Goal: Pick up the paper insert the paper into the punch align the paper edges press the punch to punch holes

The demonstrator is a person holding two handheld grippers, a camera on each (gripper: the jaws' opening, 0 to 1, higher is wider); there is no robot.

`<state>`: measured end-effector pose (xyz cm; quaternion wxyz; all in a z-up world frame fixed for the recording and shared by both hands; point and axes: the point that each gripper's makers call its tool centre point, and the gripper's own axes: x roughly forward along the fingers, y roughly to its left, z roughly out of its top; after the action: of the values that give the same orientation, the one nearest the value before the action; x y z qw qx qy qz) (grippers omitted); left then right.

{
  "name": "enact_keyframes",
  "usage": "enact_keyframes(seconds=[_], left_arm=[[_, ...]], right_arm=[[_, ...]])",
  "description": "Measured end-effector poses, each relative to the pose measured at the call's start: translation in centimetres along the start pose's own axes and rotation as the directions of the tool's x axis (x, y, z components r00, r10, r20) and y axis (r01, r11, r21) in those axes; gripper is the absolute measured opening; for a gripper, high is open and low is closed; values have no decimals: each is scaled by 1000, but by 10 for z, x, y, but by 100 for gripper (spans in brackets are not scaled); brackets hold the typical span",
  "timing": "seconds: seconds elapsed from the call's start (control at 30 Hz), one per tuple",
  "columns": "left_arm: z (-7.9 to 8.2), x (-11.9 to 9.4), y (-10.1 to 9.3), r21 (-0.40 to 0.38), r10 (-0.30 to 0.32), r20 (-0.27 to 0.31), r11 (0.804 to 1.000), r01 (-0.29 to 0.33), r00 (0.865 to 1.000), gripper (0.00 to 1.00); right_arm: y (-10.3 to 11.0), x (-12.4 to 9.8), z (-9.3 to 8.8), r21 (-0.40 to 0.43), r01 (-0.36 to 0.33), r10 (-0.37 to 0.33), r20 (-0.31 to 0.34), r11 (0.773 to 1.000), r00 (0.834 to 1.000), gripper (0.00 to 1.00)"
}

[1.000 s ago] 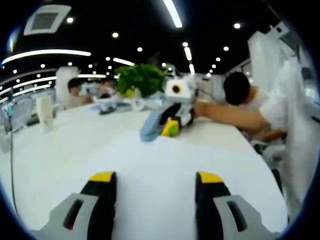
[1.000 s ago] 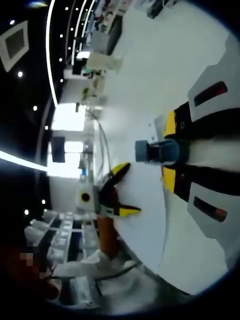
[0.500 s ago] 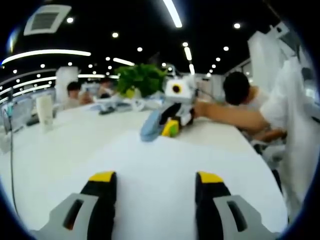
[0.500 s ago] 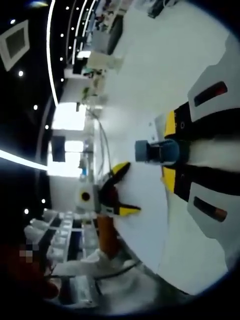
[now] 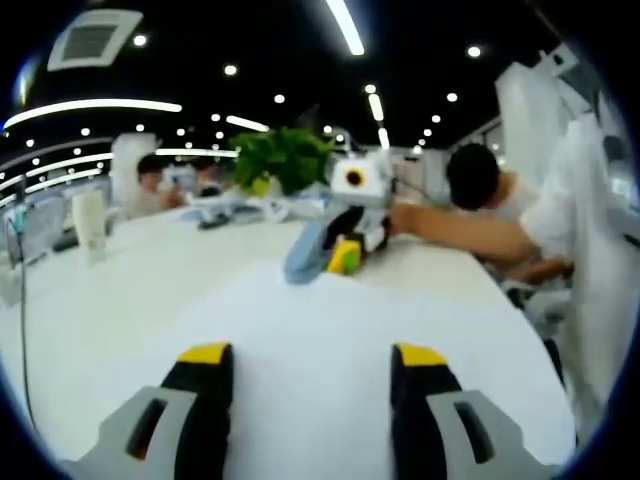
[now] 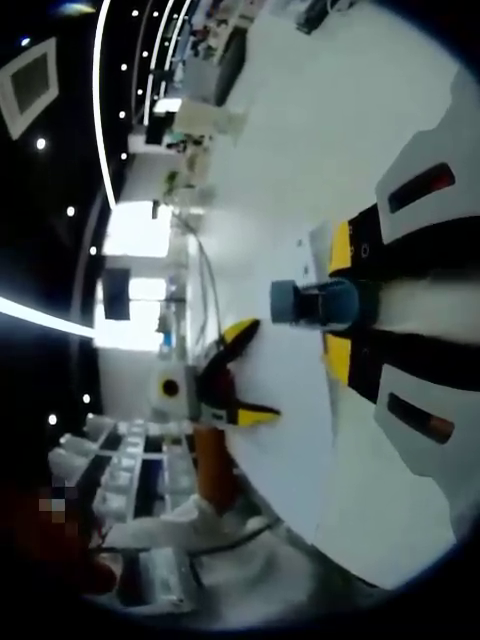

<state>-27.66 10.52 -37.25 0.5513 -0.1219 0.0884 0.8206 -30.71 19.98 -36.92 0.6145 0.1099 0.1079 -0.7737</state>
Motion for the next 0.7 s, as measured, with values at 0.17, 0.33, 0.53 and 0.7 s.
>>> enact_keyframes(seconds=[0.17, 0.33, 0.53, 0.7], left_arm=[[0, 0, 0, 0, 0, 0, 1000, 0, 1000, 64], [0, 0, -1, 0, 0, 1, 1000, 0, 1000, 64], [0, 0, -1, 0, 0, 1, 1000, 0, 1000, 64], [0, 0, 0, 0, -1, 1, 1000, 1, 1000, 64]], right_arm=[[1, 0, 0, -1, -4, 4, 0, 1000, 1000, 23], [1, -1, 0, -3, -9, 9, 0, 1000, 1000, 23], [2, -1, 0, -7, -10, 10, -1, 1000, 1000, 23], [4, -1, 0, -12, -17, 17, -3, 1000, 1000, 23]])
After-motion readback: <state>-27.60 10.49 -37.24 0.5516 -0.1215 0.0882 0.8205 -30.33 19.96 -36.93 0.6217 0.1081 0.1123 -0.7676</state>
